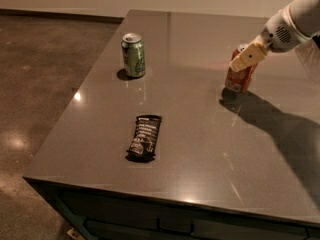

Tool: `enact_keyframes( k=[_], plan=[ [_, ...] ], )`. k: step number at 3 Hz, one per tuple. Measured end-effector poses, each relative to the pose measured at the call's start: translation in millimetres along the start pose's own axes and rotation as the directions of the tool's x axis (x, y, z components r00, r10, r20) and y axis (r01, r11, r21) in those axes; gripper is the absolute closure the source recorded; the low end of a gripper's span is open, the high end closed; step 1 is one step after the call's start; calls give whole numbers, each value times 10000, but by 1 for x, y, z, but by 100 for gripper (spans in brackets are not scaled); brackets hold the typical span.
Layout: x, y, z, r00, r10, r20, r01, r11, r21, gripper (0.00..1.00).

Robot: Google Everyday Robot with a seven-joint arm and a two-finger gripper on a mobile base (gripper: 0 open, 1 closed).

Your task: Move coke can near rxbar chocolate

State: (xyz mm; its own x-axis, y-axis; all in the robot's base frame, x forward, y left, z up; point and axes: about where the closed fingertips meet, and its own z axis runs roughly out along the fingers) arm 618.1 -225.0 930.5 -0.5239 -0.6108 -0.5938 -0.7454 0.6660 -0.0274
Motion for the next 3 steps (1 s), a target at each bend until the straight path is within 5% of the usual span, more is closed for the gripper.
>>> enact_keyframes(
  k=[1,2,3],
  plan=[
    [-17,36,-15,9945,-976,388,991,9943,-387,100],
    [-31,88,-17,9758,-2046,778,2117,9723,-988,100],
    [-38,136,-11,9520,-2908,951,3030,9394,-1603,100]
  ],
)
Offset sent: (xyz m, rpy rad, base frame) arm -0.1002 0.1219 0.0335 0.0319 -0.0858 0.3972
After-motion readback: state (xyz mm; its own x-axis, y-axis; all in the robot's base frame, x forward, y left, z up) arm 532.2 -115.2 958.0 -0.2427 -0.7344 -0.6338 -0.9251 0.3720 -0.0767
